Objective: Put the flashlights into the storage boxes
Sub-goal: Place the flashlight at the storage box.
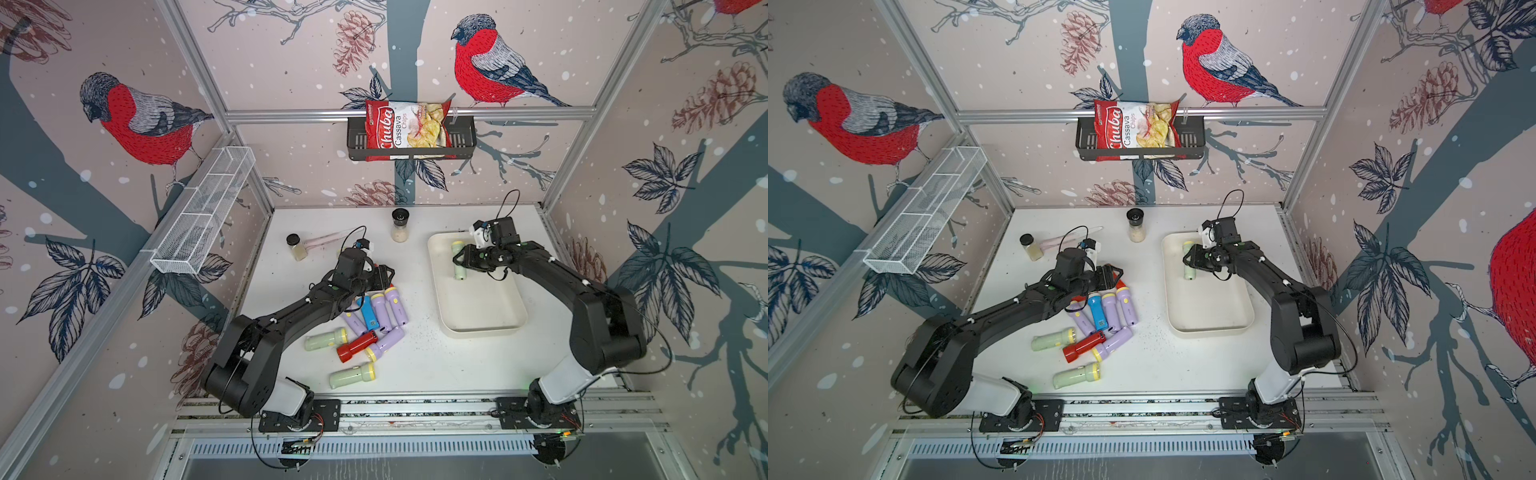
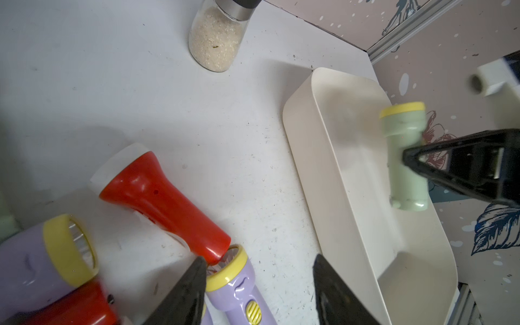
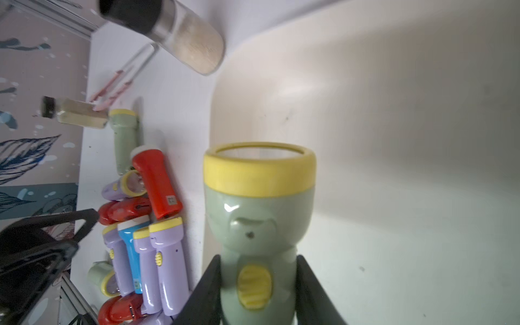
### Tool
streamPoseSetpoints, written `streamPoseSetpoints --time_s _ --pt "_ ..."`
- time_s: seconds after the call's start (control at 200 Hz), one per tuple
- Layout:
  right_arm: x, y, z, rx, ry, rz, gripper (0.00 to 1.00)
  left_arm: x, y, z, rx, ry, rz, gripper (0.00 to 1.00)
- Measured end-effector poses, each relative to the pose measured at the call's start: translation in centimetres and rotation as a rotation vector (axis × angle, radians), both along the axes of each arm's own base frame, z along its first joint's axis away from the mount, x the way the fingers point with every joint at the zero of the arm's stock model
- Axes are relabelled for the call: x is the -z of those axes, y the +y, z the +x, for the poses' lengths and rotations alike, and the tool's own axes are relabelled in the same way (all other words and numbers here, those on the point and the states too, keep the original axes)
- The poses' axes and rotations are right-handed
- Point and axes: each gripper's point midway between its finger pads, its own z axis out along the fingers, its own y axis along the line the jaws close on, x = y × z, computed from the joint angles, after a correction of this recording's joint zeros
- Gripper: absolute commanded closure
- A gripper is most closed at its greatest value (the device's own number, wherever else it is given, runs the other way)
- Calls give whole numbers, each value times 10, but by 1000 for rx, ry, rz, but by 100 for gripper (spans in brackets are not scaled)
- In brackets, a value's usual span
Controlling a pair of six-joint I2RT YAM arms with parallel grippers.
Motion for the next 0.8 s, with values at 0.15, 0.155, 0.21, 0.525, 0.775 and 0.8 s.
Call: streamPoseSetpoints --time_s 0.15,0.155,0.21,0.525,0.775,0.8 --pt "34 11 5 -25 70 1 67 4 -4 8 8 3 11 38" --pt "35 11 6 -25 70 1 67 4 -4 8 9 2 11 38" --pt "42 15 12 -32 78 7 66 2 -6 11 14 -4 13 38" --pt "59 41 41 -98 87 75 62 -6 -11 22 21 -35 24 38" --pt "68 49 52 -113 105 106 48 -10 -10 26 19 -38 32 38" --pt "68 49 52 -115 106 107 46 -10 -10 26 18 -36 34 38"
